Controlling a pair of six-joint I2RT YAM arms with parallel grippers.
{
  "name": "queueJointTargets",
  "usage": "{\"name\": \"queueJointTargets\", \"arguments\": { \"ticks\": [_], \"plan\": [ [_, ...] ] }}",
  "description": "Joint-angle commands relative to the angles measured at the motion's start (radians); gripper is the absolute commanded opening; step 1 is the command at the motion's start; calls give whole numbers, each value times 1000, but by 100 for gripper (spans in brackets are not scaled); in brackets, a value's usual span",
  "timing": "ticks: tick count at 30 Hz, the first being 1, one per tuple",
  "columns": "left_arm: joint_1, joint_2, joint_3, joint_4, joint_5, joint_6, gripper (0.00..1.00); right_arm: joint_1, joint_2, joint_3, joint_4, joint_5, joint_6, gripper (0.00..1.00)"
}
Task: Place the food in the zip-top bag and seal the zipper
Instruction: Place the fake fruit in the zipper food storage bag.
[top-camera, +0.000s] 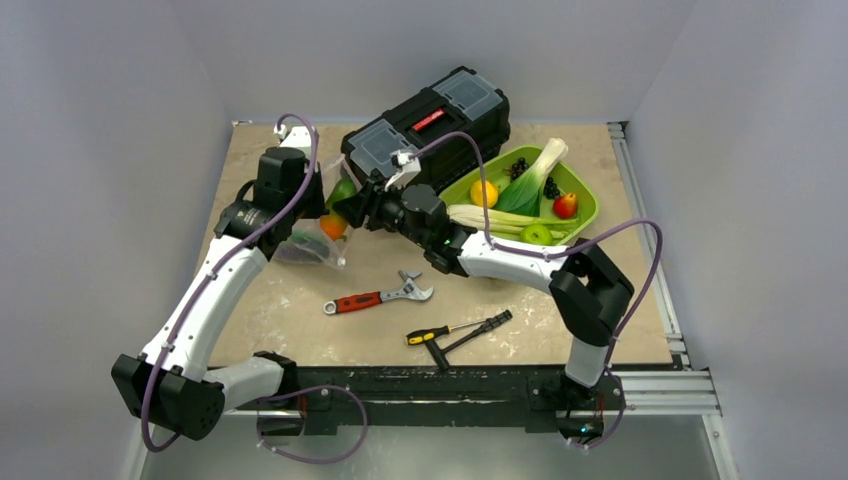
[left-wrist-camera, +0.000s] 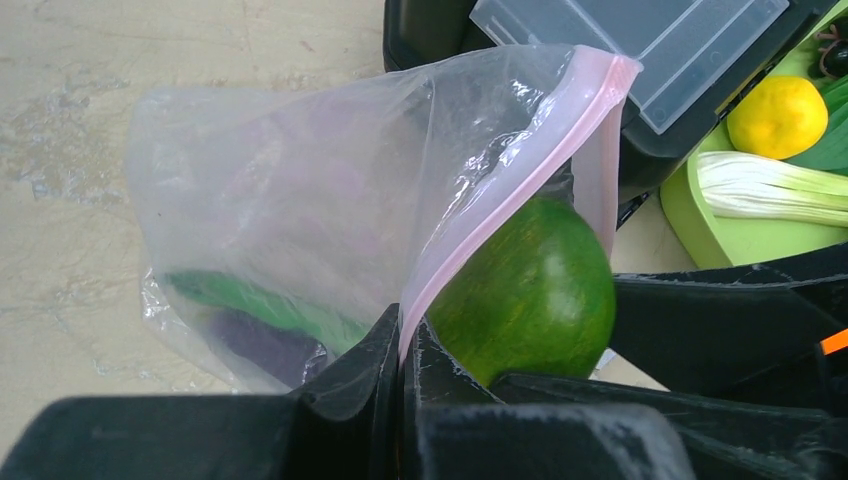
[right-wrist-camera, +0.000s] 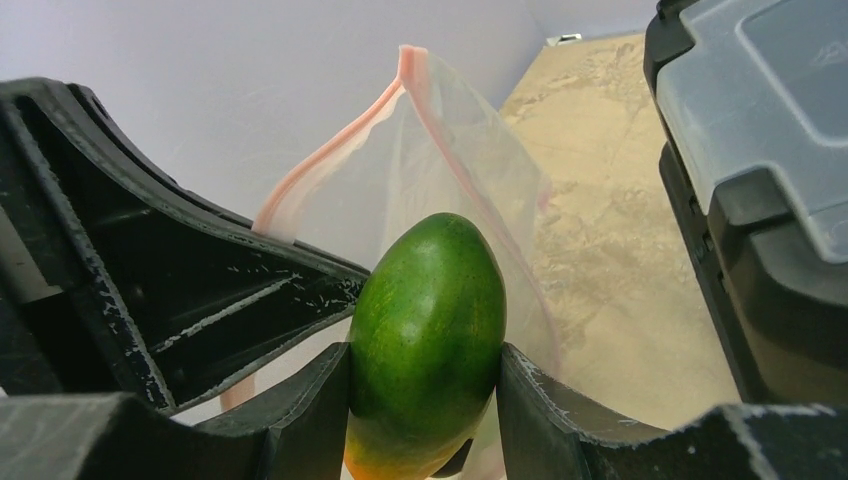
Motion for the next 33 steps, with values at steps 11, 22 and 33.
{"name": "queueJointTargets", "arguments": {
  "ticks": [11, 22, 33],
  "plan": [
    [1, -34, 3, 48, 17, -8, 0, 31, 71, 134, -46, 88, 36, 44],
    [1, -36, 4, 48, 23, -7, 0, 40, 97, 191, -123, 89, 16, 67],
    [1, -37, 4, 48, 17, -8, 0, 41, 9, 115, -158, 110, -18, 64]
  ]
}}
